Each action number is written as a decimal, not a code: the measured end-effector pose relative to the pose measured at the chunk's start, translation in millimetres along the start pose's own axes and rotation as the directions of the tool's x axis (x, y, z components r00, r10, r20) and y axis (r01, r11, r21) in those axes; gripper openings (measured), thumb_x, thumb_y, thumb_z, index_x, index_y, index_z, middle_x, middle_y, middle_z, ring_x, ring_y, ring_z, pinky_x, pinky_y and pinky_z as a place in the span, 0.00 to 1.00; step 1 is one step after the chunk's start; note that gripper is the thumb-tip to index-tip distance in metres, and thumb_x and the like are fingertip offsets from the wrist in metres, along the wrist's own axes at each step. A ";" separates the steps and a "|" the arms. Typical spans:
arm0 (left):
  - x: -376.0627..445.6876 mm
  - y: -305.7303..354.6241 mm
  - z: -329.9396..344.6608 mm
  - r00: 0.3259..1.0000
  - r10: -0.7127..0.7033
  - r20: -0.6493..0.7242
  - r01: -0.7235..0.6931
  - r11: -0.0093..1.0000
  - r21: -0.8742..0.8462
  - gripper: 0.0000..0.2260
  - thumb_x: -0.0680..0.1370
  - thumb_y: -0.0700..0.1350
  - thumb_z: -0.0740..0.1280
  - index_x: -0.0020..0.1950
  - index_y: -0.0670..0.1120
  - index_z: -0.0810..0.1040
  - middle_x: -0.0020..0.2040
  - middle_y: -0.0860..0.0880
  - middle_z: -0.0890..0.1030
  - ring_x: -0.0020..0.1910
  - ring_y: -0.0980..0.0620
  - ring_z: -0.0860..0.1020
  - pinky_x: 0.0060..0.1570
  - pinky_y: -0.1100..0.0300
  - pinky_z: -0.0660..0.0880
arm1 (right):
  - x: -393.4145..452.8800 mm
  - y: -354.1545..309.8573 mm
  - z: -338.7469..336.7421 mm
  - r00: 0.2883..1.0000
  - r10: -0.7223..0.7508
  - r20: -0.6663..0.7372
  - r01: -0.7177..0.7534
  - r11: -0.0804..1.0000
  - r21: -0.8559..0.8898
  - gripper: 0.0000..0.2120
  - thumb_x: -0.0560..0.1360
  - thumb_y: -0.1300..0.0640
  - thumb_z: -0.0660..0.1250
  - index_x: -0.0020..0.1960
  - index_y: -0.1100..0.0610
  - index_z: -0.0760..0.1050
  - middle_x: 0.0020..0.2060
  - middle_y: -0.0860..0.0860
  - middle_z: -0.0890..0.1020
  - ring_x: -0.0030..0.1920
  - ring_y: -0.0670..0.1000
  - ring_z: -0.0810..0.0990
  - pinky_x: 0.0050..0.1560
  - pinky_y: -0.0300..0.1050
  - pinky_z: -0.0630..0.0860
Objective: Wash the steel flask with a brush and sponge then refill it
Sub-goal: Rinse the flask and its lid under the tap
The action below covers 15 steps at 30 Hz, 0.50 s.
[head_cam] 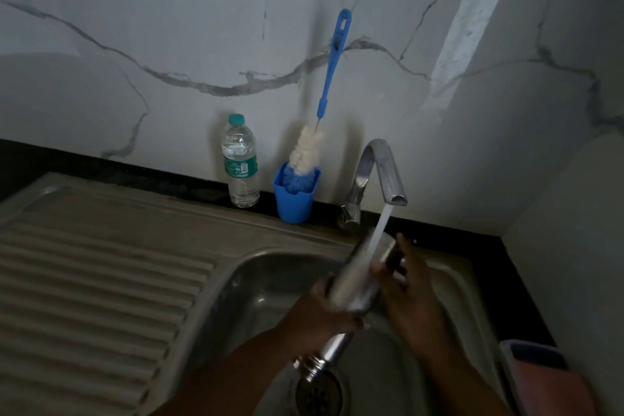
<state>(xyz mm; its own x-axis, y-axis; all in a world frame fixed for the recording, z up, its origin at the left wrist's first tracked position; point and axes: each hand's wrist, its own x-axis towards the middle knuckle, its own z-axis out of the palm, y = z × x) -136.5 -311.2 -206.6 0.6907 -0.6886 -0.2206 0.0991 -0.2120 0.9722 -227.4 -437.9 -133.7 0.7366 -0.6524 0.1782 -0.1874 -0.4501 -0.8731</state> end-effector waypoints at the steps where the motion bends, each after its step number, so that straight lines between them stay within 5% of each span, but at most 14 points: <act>1: 1.4 -3.7 6.7 0.999 -0.034 -0.005 0.033 0.986 -0.164 0.28 0.55 0.55 0.81 0.52 0.48 0.80 0.48 0.48 0.84 0.47 0.48 0.80 0.46 0.59 0.75 | -9.2 5.5 5.7 0.988 -0.141 0.070 0.154 0.957 -0.246 0.26 0.79 0.40 0.55 0.73 0.51 0.65 0.72 0.54 0.68 0.70 0.57 0.70 0.67 0.54 0.70; 4: -5.2 5.9 10.8 0.989 -0.147 0.035 0.147 0.886 -0.440 0.21 0.68 0.63 0.73 0.45 0.45 0.82 0.42 0.45 0.82 0.39 0.52 0.79 0.40 0.61 0.75 | -39.6 21.5 21.7 0.893 -0.227 0.389 0.444 0.584 -0.680 0.33 0.74 0.36 0.51 0.77 0.47 0.56 0.73 0.52 0.67 0.71 0.56 0.68 0.69 0.56 0.63; 7: -16.1 10.0 -0.9 0.945 -0.248 0.213 0.322 0.819 -0.476 0.29 0.79 0.66 0.50 0.54 0.45 0.79 0.43 0.46 0.84 0.40 0.53 0.83 0.38 0.63 0.78 | -65.4 34.9 29.4 0.727 -0.310 0.612 0.676 0.477 -0.562 0.41 0.69 0.35 0.57 0.78 0.49 0.53 0.78 0.50 0.50 0.77 0.55 0.52 0.72 0.53 0.47; 10: -26.9 12.5 -4.2 0.909 -0.280 0.310 0.408 0.754 -0.515 0.34 0.75 0.70 0.51 0.59 0.43 0.77 0.47 0.44 0.82 0.43 0.50 0.81 0.40 0.59 0.79 | -54.4 45.4 18.0 0.569 -0.460 0.682 0.818 0.232 -0.526 0.40 0.71 0.34 0.56 0.78 0.48 0.49 0.78 0.47 0.53 0.77 0.53 0.49 0.71 0.53 0.48; 12: -28.9 7.9 -2.6 0.917 -0.276 0.288 0.393 0.755 -0.525 0.33 0.76 0.69 0.51 0.60 0.44 0.76 0.50 0.44 0.80 0.43 0.50 0.81 0.43 0.57 0.79 | -27.1 37.7 7.8 0.606 -0.435 0.666 0.790 0.226 -0.571 0.38 0.73 0.33 0.54 0.78 0.46 0.48 0.75 0.46 0.60 0.75 0.55 0.56 0.73 0.56 0.51; 15: -38.1 8.8 -1.4 0.888 -0.275 0.368 0.435 0.758 -0.485 0.37 0.74 0.70 0.53 0.65 0.42 0.78 0.53 0.38 0.82 0.45 0.43 0.81 0.45 0.52 0.79 | 6.8 20.3 -7.9 0.846 -0.289 0.447 0.532 0.433 -0.727 0.31 0.76 0.32 0.45 0.76 0.45 0.54 0.74 0.50 0.56 0.76 0.60 0.54 0.71 0.60 0.56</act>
<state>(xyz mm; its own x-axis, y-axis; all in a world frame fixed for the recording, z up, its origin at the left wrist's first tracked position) -160.9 -285.9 -189.5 0.3231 -0.8085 -0.4919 0.7236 -0.1239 0.6790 -231.3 -456.2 -146.6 0.9682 -0.1493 0.2006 -0.1617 -0.9857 0.0469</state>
